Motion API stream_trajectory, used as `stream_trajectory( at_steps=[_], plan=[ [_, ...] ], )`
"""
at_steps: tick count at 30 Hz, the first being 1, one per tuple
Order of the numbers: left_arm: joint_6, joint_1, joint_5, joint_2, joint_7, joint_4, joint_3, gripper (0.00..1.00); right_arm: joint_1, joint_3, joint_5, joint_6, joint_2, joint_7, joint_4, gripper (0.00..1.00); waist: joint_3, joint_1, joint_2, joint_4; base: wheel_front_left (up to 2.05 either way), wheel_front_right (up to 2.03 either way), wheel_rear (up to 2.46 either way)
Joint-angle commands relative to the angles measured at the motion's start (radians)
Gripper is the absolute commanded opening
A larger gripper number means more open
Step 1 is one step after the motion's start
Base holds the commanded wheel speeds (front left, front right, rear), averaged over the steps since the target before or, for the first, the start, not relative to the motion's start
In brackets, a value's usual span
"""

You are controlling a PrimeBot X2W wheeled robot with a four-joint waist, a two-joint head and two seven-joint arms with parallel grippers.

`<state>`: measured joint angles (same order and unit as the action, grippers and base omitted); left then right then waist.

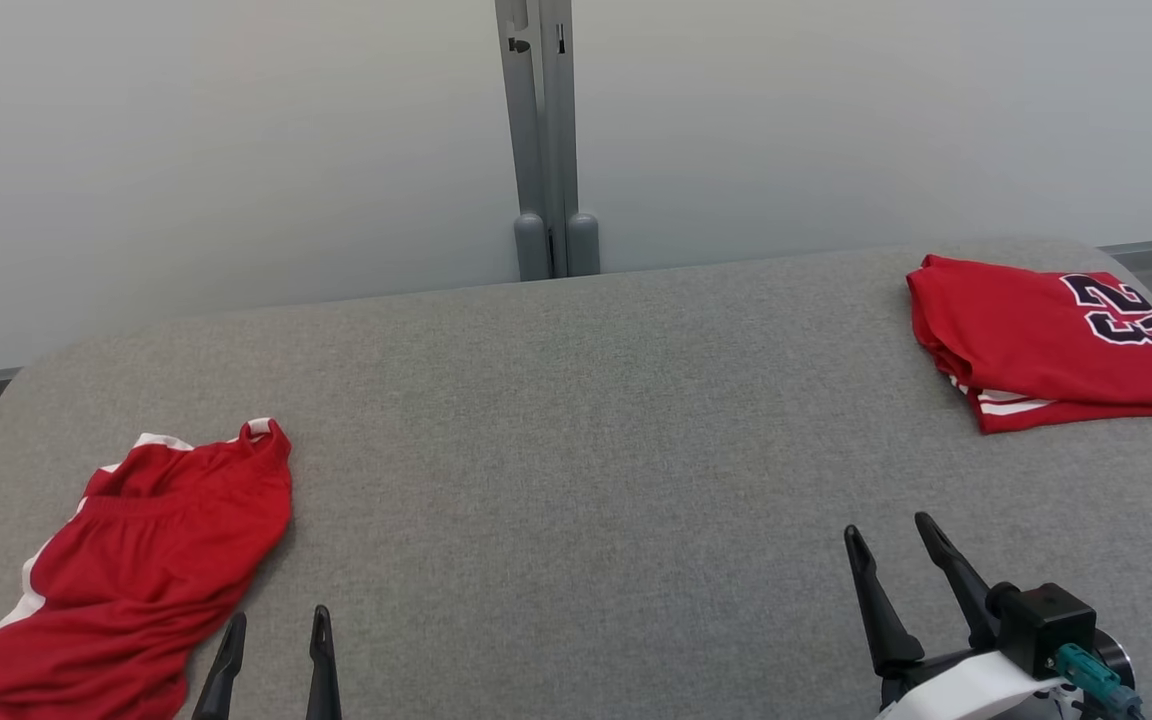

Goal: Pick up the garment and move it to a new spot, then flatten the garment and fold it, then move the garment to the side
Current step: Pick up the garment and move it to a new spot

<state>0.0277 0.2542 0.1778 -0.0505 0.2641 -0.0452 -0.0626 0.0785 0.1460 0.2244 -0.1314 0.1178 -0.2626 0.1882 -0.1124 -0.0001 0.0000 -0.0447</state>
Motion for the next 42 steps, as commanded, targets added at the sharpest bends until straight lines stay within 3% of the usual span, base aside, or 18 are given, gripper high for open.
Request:
stream_trajectory(
  at_steps=[1,14,36,42],
  plan=[
    [0.004,-0.017,-0.005,0.000,0.000,0.000,0.006,1.00,-0.006,0.001,-0.011,0.002,-0.002,-0.003,-0.002,1.00,0.002,0.0001,0.0000,0.002,0.00,0.00,0.00],
    [0.005,-0.026,-0.018,-0.001,0.000,0.003,0.009,1.00,0.005,-0.004,-0.009,0.002,0.002,-0.003,-0.001,1.00,0.015,0.0001,0.0000,0.043,0.00,0.00,0.00],
    [0.002,-0.020,-0.054,-0.001,0.000,0.039,0.045,1.00,-0.017,0.039,-0.010,0.002,-0.004,-0.003,0.001,1.00,0.056,0.0001,0.0000,0.341,0.00,0.00,0.00],
    [0.006,-0.027,-0.042,-0.001,0.000,0.045,0.049,1.00,-0.019,0.021,-0.017,0.002,0.003,-0.003,-0.003,1.00,0.074,0.0001,0.0000,0.392,0.00,0.00,0.00]
  ],
)
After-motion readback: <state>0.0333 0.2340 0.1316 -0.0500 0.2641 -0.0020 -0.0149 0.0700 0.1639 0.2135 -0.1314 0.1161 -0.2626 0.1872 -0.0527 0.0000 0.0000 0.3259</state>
